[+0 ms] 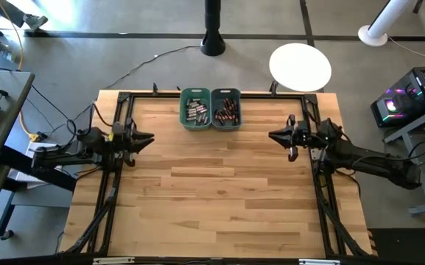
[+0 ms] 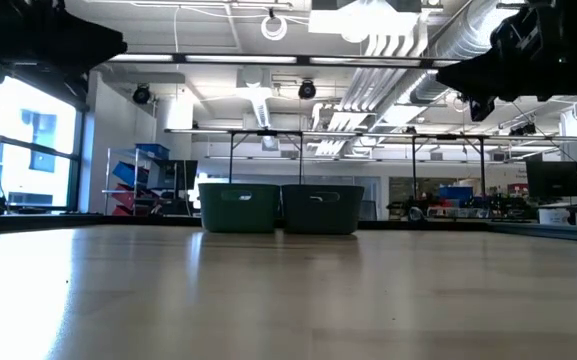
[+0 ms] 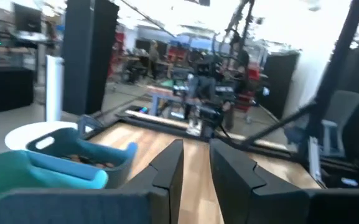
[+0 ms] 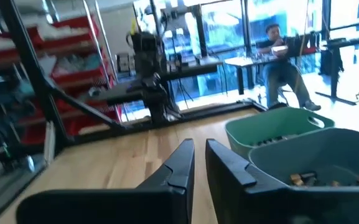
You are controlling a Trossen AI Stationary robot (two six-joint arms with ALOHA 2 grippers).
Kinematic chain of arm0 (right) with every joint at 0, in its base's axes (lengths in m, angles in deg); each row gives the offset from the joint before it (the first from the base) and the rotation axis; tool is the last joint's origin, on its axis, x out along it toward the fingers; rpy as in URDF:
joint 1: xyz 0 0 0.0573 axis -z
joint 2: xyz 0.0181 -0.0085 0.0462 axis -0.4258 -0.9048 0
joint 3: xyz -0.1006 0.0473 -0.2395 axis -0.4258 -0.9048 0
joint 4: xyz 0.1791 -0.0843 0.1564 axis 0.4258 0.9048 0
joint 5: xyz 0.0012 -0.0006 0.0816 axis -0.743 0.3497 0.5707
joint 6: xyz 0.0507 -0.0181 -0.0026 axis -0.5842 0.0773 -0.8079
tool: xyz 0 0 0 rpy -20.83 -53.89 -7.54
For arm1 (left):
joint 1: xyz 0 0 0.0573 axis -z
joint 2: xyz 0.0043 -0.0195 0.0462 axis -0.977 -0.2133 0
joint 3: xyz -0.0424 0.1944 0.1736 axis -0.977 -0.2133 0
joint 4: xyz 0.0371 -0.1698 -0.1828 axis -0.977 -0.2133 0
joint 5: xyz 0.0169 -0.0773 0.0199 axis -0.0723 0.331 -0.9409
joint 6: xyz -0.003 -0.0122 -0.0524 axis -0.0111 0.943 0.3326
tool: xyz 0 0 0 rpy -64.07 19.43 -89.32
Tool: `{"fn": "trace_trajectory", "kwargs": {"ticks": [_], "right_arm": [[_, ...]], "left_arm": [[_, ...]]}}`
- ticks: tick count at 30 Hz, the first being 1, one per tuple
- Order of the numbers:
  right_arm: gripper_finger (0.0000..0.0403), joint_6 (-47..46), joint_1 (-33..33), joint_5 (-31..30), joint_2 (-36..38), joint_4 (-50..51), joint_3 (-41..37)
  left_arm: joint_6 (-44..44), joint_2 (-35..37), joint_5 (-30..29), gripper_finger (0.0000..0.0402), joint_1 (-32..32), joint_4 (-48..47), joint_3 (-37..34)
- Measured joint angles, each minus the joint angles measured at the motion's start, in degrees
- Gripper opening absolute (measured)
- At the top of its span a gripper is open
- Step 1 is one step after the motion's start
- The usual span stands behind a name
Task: Sort batteries
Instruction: Return to Home Position
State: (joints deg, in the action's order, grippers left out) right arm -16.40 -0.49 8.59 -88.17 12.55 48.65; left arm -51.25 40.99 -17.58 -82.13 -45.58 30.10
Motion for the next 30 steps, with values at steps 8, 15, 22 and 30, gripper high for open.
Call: {"fn": "trace_trajectory", "kwargs": {"ticks": [8,15,22,30], "right_arm": [[0.0031,-3.3,0.0,0.1,1.9,-8.4,-6.6],[0.0031,-2.9,0.0,2.1,1.9,-9.3,-7.5],[0.0031,0.1,0.0,2.6,1.8,-4.2,-7.5],[0.0032,1.0,0.0,-0.5,1.8,7.4,-7.5]], "left_arm": [[-1.1,-0.2,-3.1,0.0058,5.3,3.0,-3.8],[-2.8,-0.1,-3.1,0.0058,6.9,13.1,-10.4],[-5.6,-0.3,-3.2,0.0058,6.9,11.6,-10.4],[-6.1,-0.4,-3.2,0.0058,6.9,7.2,-10.4]]}}
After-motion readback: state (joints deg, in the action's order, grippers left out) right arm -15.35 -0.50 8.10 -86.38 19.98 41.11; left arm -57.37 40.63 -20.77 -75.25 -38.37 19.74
